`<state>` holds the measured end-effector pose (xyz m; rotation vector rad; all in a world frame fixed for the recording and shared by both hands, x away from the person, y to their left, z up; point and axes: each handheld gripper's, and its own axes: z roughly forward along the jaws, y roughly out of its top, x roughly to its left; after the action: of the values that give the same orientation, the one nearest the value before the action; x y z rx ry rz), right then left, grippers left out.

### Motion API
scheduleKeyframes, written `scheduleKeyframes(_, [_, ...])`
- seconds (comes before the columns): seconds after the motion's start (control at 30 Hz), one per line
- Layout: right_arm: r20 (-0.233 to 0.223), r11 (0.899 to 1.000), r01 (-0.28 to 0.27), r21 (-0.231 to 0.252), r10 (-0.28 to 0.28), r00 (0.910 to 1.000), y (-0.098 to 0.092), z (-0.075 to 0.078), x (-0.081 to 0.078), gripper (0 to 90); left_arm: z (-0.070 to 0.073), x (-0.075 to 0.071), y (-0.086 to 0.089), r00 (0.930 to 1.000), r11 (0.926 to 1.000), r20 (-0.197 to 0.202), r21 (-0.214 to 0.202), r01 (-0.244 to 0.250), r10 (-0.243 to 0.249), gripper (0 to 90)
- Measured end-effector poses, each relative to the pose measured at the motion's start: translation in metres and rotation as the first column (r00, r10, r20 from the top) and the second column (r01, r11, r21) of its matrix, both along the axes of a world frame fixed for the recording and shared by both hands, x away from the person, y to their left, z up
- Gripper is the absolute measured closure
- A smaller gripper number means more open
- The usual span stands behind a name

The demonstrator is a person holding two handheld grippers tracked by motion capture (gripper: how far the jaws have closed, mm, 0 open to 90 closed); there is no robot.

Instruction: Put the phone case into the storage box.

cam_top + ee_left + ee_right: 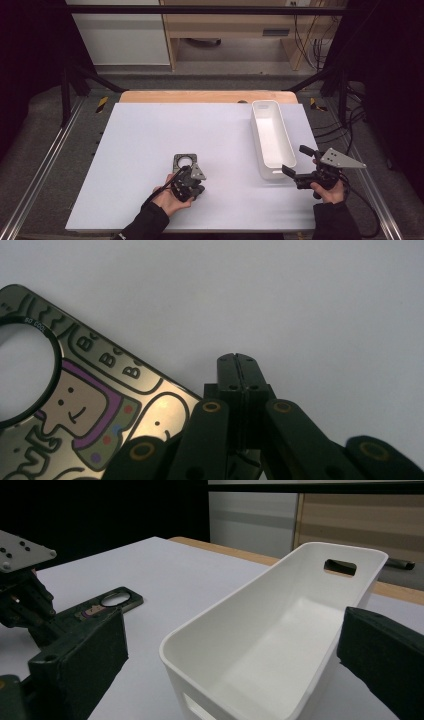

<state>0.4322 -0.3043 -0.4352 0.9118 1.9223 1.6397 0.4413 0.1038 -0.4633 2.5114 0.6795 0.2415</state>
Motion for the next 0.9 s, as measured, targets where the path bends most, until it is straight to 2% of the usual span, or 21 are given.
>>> scheduleKeyframes(0.5, [0.002,1.0,0.001,0.003,-0.001,1.0,-0.002,0.001,-0.001,0.3,0.0,-0.006,0.02,0.9998,0.9996,-0.011,0.023,-0.014,0.015,89.4])
scheduleKeyframes(0.9, [0.001,1.0,0.003,0.002,-0.003,1.0,-0.001,0.001,-0.001,0.3,0.001,-0.009,0.042,0.9984,0.9982,-0.014,0.025,-0.055,0.055,89.4])
